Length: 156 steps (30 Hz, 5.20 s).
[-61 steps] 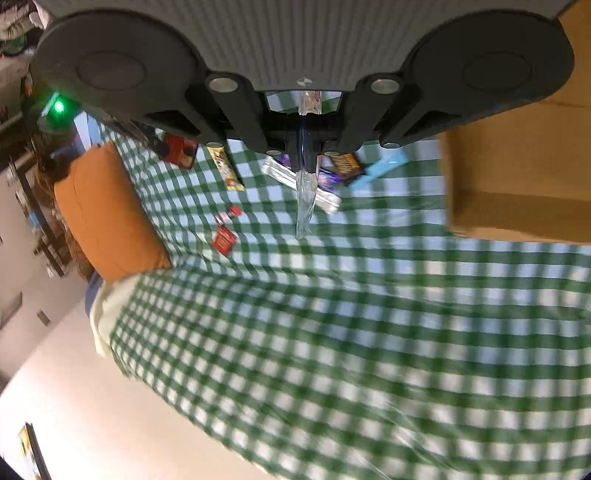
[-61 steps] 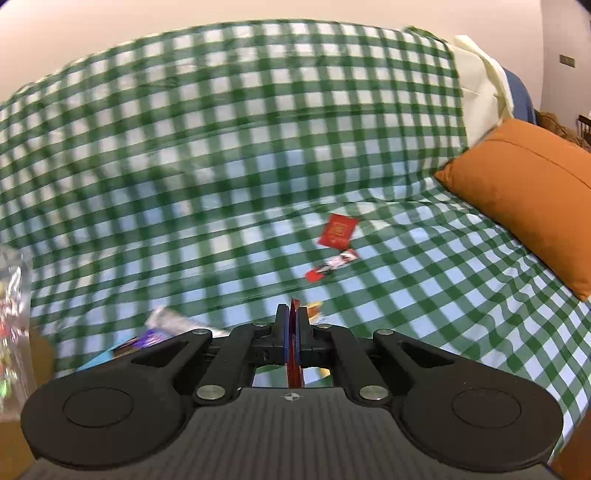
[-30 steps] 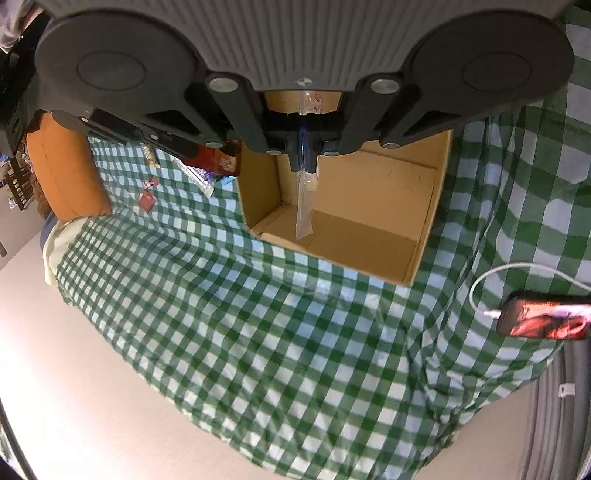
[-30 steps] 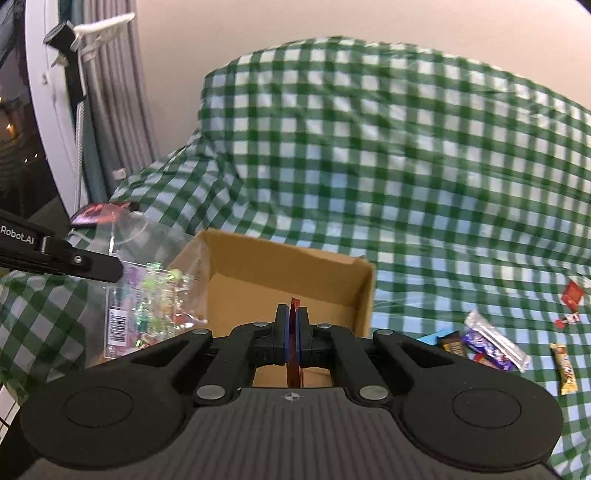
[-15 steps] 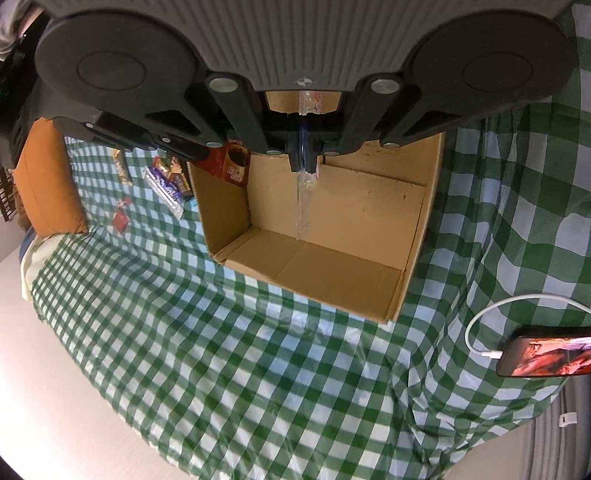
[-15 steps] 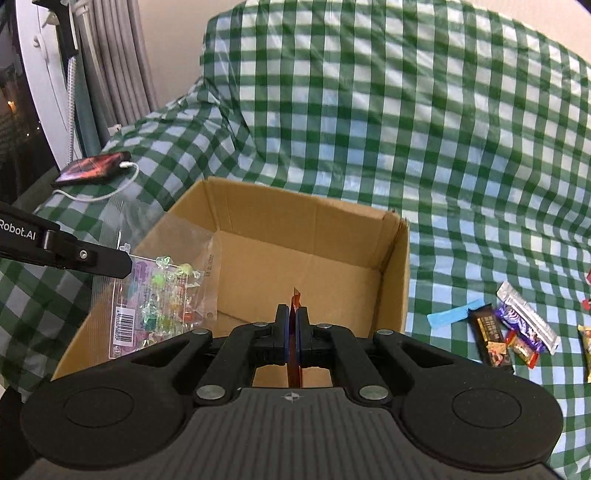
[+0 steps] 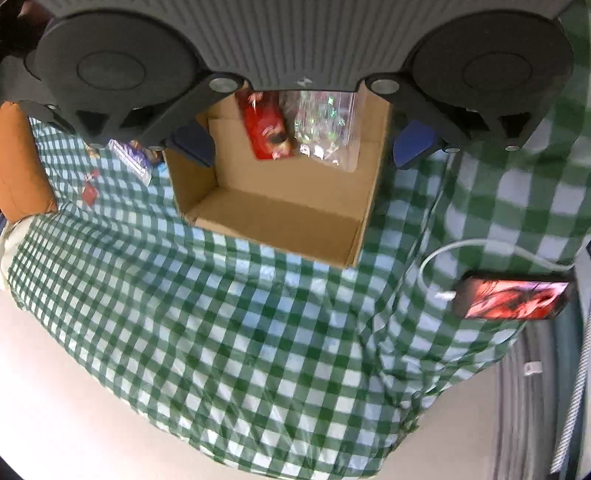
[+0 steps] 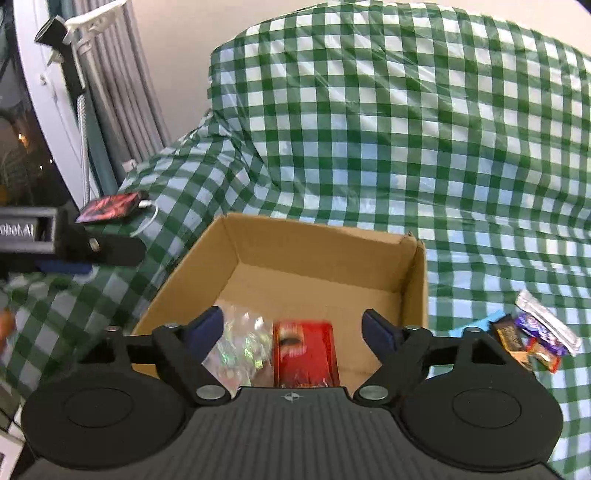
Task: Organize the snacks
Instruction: 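Carry both snacks over the box and open both tools to drop them, then withdraw both tools from the box toward the remaining snacks, then grasp the dark chocolate cracker pack with the left tool while the right tool grasps the yellow cartoon bar, then carry the cracker pack and yellow bar over the box with both tools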
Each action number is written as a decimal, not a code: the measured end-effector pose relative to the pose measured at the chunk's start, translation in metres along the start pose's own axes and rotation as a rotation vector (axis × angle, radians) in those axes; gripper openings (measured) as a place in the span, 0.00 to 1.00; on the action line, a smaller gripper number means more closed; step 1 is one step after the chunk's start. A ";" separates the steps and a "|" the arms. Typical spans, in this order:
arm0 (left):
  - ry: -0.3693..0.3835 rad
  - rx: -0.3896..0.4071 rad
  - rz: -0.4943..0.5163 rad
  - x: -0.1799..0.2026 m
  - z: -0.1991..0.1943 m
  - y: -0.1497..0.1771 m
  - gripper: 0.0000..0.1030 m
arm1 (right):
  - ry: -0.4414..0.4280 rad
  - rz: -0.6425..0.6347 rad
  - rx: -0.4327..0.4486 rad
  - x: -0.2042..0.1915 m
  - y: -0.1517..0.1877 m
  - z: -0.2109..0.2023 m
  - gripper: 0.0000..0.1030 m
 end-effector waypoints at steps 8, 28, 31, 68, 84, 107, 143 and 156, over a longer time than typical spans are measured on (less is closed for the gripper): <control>-0.116 -0.106 -0.055 -0.009 -0.035 0.068 1.00 | 0.090 0.008 -0.043 -0.015 0.056 -0.054 0.98; -0.168 0.012 0.091 0.046 -0.141 0.139 1.00 | 0.089 0.027 0.091 -0.051 0.122 -0.172 1.00; -0.170 0.029 0.114 0.053 -0.149 0.142 1.00 | 0.092 0.042 0.114 -0.049 0.125 -0.182 1.00; -0.178 -0.083 0.175 0.068 -0.087 0.138 1.00 | 0.127 0.186 0.083 0.012 0.134 -0.157 1.00; -0.112 -0.168 0.286 0.168 -0.008 0.099 1.00 | 0.262 0.289 0.131 0.132 0.120 -0.139 1.00; -0.004 -0.498 0.151 0.361 0.322 0.103 1.00 | 0.660 0.555 0.055 0.520 0.108 0.013 1.00; 0.036 -0.389 0.280 0.330 0.180 0.086 0.42 | 0.496 0.409 0.176 0.421 0.082 -0.041 0.20; -0.011 -0.142 0.287 0.202 -0.026 0.112 0.42 | 0.220 0.328 0.234 0.168 0.098 -0.152 0.20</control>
Point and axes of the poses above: each gripper's, at about its wrist camera, not at the fingertips, and z roughly the way its jaws point, x to its right, y to its underside, the point moved 9 cm from there along z, roughly the way its jaws point, and after that the axes turned 3 degrees about z, right-handed, at the moved point
